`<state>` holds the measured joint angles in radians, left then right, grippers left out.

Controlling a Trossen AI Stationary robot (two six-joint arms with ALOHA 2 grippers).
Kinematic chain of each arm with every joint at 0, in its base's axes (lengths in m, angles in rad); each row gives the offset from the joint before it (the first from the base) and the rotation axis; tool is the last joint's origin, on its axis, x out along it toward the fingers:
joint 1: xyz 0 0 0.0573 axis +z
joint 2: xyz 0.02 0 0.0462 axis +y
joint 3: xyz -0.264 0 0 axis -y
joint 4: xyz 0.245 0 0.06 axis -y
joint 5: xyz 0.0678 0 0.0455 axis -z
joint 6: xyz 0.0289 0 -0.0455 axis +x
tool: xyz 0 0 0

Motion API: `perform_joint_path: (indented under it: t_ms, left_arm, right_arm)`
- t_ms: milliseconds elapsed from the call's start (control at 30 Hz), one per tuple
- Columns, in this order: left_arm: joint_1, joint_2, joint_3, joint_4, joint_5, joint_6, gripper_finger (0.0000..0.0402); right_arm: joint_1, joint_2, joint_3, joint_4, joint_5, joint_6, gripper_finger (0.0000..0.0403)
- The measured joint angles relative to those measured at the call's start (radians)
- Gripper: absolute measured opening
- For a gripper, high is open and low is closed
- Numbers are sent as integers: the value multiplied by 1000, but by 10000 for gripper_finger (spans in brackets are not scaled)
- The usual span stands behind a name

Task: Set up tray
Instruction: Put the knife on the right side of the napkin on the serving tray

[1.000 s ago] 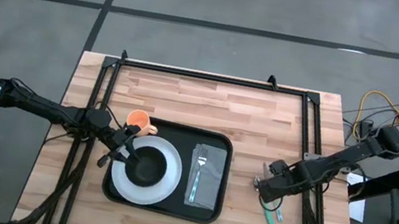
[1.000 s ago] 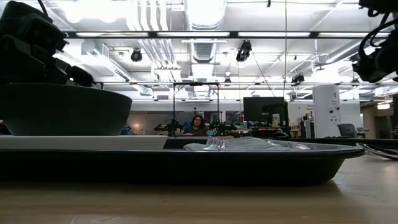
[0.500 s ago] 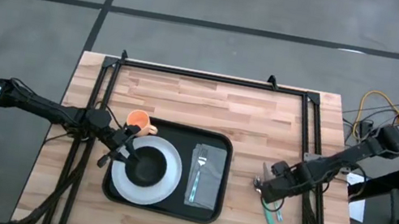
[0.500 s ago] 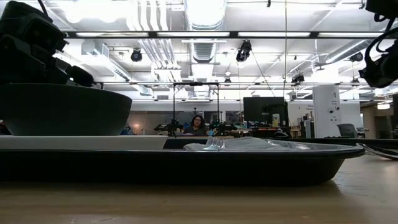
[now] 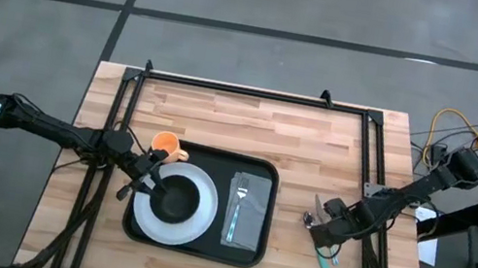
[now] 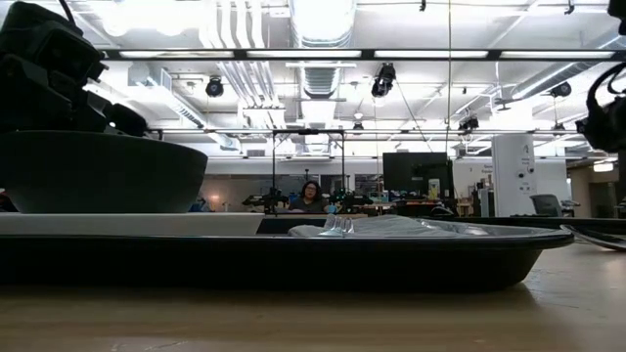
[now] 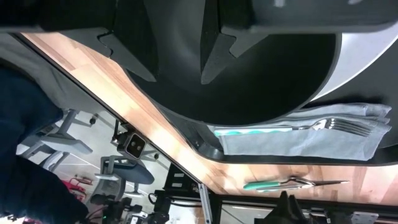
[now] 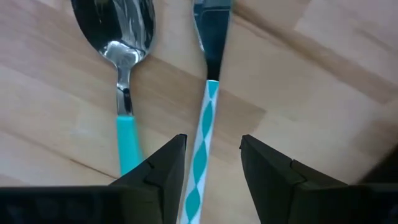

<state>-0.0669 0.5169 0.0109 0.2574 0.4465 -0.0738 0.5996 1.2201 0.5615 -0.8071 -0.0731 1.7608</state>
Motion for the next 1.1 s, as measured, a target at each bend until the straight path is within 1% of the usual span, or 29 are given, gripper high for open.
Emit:
perform_joint_path:
  t_ms: [133,300,767,1100]
  left_arm:
    - [0,0,1,0,0,0,99]
    - [0,0,0,0,0,0,99]
    - [0,0,0,0,0,0,99]
    - [0,0,0,0,0,0,99]
  right_arm:
    - [5,0,-43,82,5,13,143]
    - [5,0,-72,137,8,13,136]
    - [5,12,-78,139,12,31,115]
    - [5,45,-76,139,12,20,83]
